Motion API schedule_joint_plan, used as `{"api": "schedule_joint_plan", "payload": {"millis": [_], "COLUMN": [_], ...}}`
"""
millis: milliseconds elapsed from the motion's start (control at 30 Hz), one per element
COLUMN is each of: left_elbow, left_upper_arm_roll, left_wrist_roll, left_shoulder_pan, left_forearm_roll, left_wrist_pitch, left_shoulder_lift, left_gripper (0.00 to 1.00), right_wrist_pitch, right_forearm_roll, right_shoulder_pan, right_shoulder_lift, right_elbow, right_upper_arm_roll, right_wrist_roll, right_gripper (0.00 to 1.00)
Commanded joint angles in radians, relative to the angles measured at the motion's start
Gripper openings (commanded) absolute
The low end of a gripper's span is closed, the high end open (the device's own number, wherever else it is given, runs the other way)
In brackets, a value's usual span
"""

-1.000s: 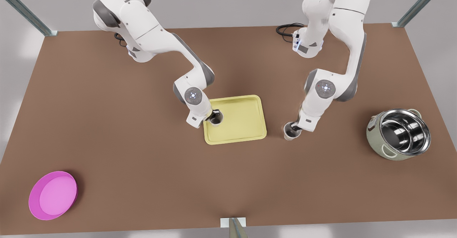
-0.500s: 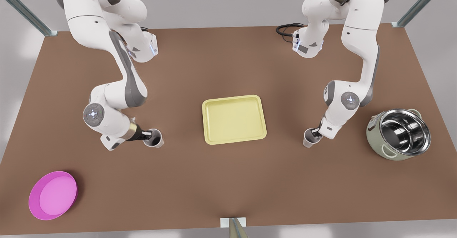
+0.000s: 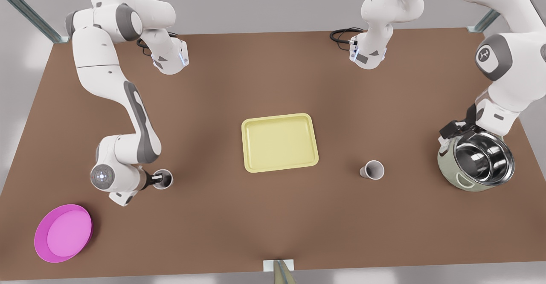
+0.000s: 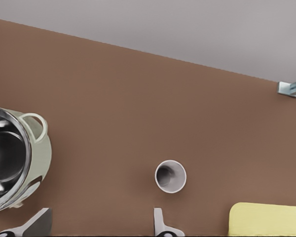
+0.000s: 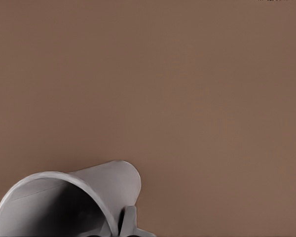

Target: Use the left arm to pick up the white IKEA cup from the tray and place it on the middle-left position; use the right arm to pick up the white IKEA cup from the tray and place it on the middle-right position

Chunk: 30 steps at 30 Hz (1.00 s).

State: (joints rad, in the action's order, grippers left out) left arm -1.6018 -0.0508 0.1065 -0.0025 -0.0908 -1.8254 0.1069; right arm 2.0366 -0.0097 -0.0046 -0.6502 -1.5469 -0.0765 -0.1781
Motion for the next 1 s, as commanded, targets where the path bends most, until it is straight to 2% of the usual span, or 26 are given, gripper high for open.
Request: {"api": "schedule_joint_plan", "payload": {"millis": [0,67,100,133,167,200,367,400,533,600,633,667,733,767,800,967], "left_elbow": [0.002,0.011,0.013,0.011,0.011,0.011,0.033,0.033,0.033,0.033,0.033,0.033,0.033,0.033,0.033,0.033], "left_upper_arm_roll": [0.002,0.002,0.000,0.000,-0.001,0.000,0.000,0.000,0.000,0.000,0.000,-0.001,0.000,0.000,0.000,0.000], "left_wrist_roll": [-0.120,-0.120,-0.120,-0.125,-0.128,-0.130,-0.128,-0.128,-0.128,-0.130,-0.130,-0.128,-0.128,-0.128,-0.128,-0.123], "left_shoulder_pan": [-0.036,-0.037,-0.036,-0.034,-0.033,-0.034,-0.036,-0.036,-0.034,-0.031,-0.031,-0.031,-0.031,-0.031,-0.031,-0.031], "left_forearm_roll": [0.002,-0.006,-0.009,-0.004,-0.004,-0.001,-0.010,-0.007,-0.007,-0.007,-0.007,-0.007,-0.009,-0.009,-0.007,-0.009], "left_wrist_pitch": [0.155,0.163,0.164,0.166,0.169,0.161,0.141,0.143,0.143,0.143,0.143,0.143,0.143,0.143,0.143,0.143], "left_shoulder_lift": [0.011,0.017,0.020,0.022,0.020,0.022,0.043,0.043,0.043,0.043,0.043,0.043,0.043,0.043,0.043,0.043], "left_gripper": [1.00,1.00,1.00,1.00,1.00,1.00,1.00,1.00,1.00,1.00,1.00,1.00,1.00,1.00,1.00,1.00], "right_wrist_pitch": [0.050,0.050,0.050,0.050,0.050,0.050,0.048,0.030,-0.174,-0.231,-0.275,-0.338,-0.358,-0.510,-0.556,-0.544], "right_forearm_roll": [-0.016,-0.016,-0.015,-0.012,-0.010,-0.009,-0.006,-0.006,-0.007,-0.009,-0.009,-0.006,-0.059,-0.091,-0.134,-0.136], "right_shoulder_pan": [0.000,0.000,-0.002,-0.002,0.000,0.000,0.000,0.005,0.006,0.006,0.008,0.006,-0.018,-0.048,-0.049,-0.054], "right_shoulder_lift": [-0.008,-0.008,-0.008,-0.008,-0.008,-0.008,0.000,0.035,0.191,0.204,0.222,0.257,0.297,0.323,0.337,0.330], "right_elbow": [0.001,0.001,0.001,0.001,0.001,0.001,0.001,0.024,0.030,0.051,0.059,0.060,0.070,0.169,0.174,0.174], "right_upper_arm_roll": [0.000,0.000,0.000,0.000,0.000,0.000,-0.002,-0.006,-0.042,-0.068,-0.088,-0.092,-0.077,-0.080,-0.068,-0.078], "right_wrist_roll": [-0.230,-0.230,-0.230,-0.228,-0.221,-0.216,-0.208,-0.201,-0.150,-0.095,0.014,0.186,0.195,0.141,0.035,0.043], "right_gripper": [0.12,0.15,0.21,0.35,0.55,0.65,0.67,0.70,0.75,0.76,0.81,1.00,1.00,1.00,1.00,1.00]}}
